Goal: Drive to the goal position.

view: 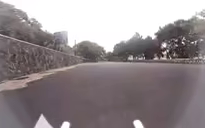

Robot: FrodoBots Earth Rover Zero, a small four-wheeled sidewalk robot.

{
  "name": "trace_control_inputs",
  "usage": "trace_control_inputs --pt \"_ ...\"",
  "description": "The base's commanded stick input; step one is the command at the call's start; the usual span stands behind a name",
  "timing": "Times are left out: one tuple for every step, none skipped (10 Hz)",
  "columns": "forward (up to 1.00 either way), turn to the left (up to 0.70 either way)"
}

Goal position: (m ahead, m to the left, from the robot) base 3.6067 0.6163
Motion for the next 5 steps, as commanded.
trace_control_inputs --pt "0.5 0.0" --pt "0.5 0.0" --pt "0.5 0.0" --pt "0.5 0.0" --pt "0.5 0.0"
